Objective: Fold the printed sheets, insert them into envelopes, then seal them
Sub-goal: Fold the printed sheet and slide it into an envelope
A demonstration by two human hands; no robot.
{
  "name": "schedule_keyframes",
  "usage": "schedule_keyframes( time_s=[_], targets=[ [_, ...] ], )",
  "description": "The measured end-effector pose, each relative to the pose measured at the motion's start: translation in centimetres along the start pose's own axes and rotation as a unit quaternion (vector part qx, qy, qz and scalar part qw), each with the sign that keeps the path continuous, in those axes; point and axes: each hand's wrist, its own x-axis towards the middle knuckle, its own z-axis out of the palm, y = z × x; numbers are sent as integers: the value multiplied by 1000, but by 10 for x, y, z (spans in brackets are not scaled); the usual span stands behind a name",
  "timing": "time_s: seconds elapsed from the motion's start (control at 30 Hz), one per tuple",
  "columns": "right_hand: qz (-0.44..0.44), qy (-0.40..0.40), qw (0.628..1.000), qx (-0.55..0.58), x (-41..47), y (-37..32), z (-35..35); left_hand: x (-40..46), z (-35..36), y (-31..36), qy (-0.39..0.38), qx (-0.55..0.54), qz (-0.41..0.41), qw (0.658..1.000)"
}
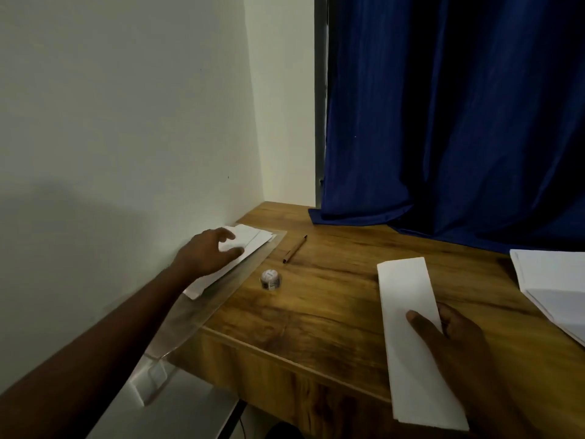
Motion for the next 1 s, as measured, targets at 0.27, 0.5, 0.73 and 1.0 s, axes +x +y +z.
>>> schedule_keyframes(
  time_s=[0.27,0.5,0.73,1.0],
  targets=[
    [3,-9,1000,14,0,1,2,21,17,-41,-63,120,-60,989],
    [14,-10,1000,6,-2,-4,1,9,14,-28,21,252,9,967],
    [0,-2,1000,13,-4,-6,-1,0,-20,-15,147,219,26,964],
    [-83,-60,995,6,-7,-9,-10,-43,-82,50,348,-291,92,886]
  ],
)
